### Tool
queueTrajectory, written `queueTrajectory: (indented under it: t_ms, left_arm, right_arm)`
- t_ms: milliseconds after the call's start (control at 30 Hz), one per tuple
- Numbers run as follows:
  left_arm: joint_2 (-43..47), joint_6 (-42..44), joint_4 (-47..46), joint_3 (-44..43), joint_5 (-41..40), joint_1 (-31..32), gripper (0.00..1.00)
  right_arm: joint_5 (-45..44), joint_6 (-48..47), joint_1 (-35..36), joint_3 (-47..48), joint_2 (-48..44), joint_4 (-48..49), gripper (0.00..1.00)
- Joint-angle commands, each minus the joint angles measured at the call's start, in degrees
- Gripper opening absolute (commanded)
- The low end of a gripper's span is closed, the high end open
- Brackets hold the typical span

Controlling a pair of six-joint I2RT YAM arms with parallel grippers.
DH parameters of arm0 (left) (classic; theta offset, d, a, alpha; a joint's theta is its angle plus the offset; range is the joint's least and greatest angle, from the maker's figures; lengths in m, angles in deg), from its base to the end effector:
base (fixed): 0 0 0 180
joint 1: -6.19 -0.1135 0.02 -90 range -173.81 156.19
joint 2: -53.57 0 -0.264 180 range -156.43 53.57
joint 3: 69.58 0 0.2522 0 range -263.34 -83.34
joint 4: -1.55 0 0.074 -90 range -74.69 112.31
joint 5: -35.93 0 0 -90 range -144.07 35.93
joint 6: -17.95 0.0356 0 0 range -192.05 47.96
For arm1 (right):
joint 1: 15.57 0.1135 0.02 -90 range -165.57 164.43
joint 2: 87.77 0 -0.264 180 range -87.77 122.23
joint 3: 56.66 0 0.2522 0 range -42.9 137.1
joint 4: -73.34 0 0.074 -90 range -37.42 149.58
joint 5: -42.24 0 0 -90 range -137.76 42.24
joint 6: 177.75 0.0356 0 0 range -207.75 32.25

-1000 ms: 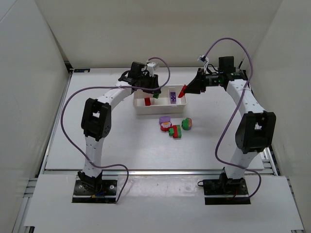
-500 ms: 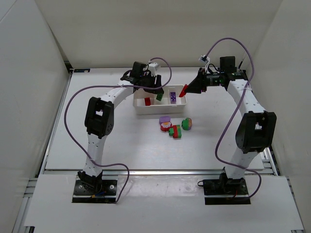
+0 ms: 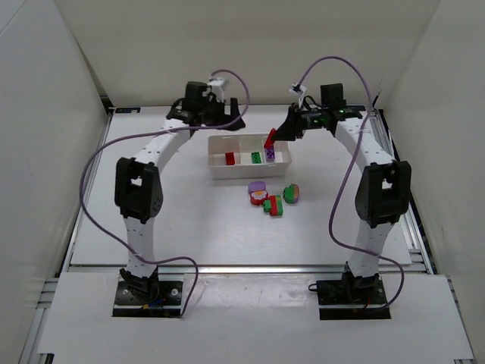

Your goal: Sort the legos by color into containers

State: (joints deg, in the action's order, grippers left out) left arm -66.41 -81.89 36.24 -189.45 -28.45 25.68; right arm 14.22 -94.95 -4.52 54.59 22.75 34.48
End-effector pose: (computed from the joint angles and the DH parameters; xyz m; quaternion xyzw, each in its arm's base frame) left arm 0.4580 -0.1784 0.2811 0.1750 0.8524 -0.3045 0.3873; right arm 0.4220 0.1144 0.3079 -0.3446 0.7255 0.4754 0.3592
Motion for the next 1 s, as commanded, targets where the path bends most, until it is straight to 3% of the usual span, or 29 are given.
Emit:
queueTrajectory:
  t_ms: [0,100,200,300,700,800,833,900,933,967]
  left_arm:
    - [13.01,-0.79,3.04,-1.65,-5.84,-5.05,0.99]
    - [15.92,-2.63,8.66,-0.52,-7.79,-8.74,1.00]
    - [18.99,-0.35,9.74,4.13,-0.42,-14.36,1.00]
    - [22.51,1.75,10.62,6.96,1.88,-17.01,1.00]
    - [28.05,4.66,12.12,12.85,1.35,-18.78,1.00]
    - [28.84,5.45,12.03,14.26,3.46,-18.78,0.99]
    - [29.10,5.54,12.03,14.61,3.99,-18.78,0.99]
    - [29.10,5.80,11.94,15.22,6.01,-19.92,0.99]
    - [28.84,5.80,12.03,15.31,6.45,-19.92,1.00]
    - [28.58,5.98,12.03,15.31,7.67,-19.92,0.99]
  right_arm:
    - [-4.31,5.70,4.31,6.46,4.24,7.07,0.00]
    - [-6.69,10.09,7.05,11.90,8.99,9.19,0.00]
    - [-9.93,12.73,9.60,17.88,14.00,9.55,0.00]
    - [-12.84,14.41,11.71,20.54,17.34,11.30,0.00]
    - [-28.83,10.81,18.83,27.74,26.23,9.02,0.02]
    - [-30.33,10.10,19.45,30.73,28.43,7.36,0.26]
    - [-30.60,9.93,19.54,31.26,28.70,7.09,0.39]
    - [-31.82,9.05,19.71,30.57,27.57,6.91,0.53]
    - [-32.35,8.70,19.63,29.95,26.95,6.91,0.53]
    - [-32.62,8.00,19.71,28.47,26.33,6.82,0.59]
